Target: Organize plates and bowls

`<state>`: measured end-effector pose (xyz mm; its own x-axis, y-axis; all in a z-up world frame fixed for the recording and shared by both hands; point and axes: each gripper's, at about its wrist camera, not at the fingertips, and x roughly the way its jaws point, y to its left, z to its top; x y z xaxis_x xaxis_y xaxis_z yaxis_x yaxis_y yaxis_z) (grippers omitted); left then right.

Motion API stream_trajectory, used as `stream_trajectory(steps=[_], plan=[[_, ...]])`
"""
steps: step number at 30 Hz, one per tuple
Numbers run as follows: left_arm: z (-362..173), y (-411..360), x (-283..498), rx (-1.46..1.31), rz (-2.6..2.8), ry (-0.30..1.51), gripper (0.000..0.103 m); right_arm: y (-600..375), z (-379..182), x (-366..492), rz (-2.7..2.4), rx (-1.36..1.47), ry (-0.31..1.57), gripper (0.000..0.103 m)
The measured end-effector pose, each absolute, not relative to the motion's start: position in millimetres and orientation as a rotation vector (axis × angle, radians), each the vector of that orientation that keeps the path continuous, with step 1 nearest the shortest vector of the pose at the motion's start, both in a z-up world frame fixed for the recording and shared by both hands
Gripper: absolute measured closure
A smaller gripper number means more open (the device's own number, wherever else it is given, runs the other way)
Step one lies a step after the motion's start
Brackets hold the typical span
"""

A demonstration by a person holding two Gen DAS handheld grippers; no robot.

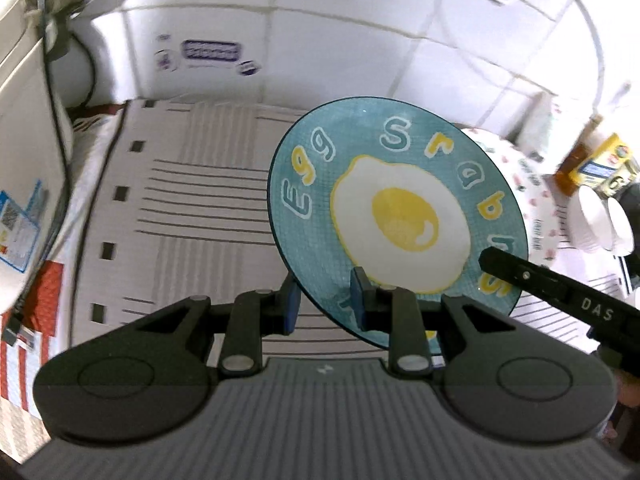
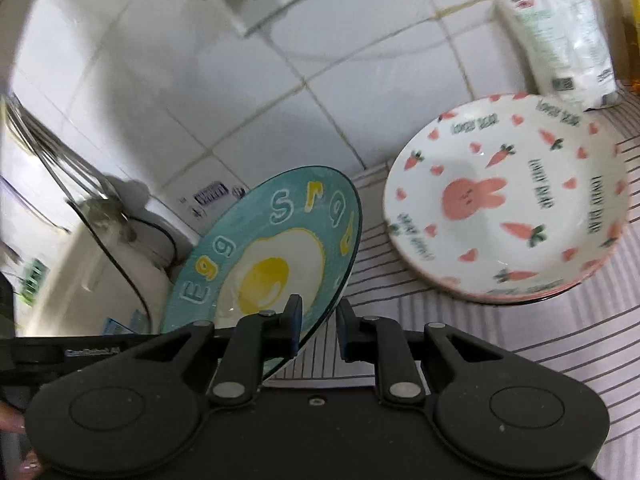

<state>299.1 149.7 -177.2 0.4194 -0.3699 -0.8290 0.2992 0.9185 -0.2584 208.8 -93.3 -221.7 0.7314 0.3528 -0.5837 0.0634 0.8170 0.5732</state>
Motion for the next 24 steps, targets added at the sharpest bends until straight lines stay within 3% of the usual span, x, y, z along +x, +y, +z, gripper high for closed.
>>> stream_trajectory(steps=[24], plan=[[-176.7,8.8,283.6,-0.069,-0.375,1.099,0.078,-234.0,-218.7,189.0,0.116,0.644,0.728,0.081]])
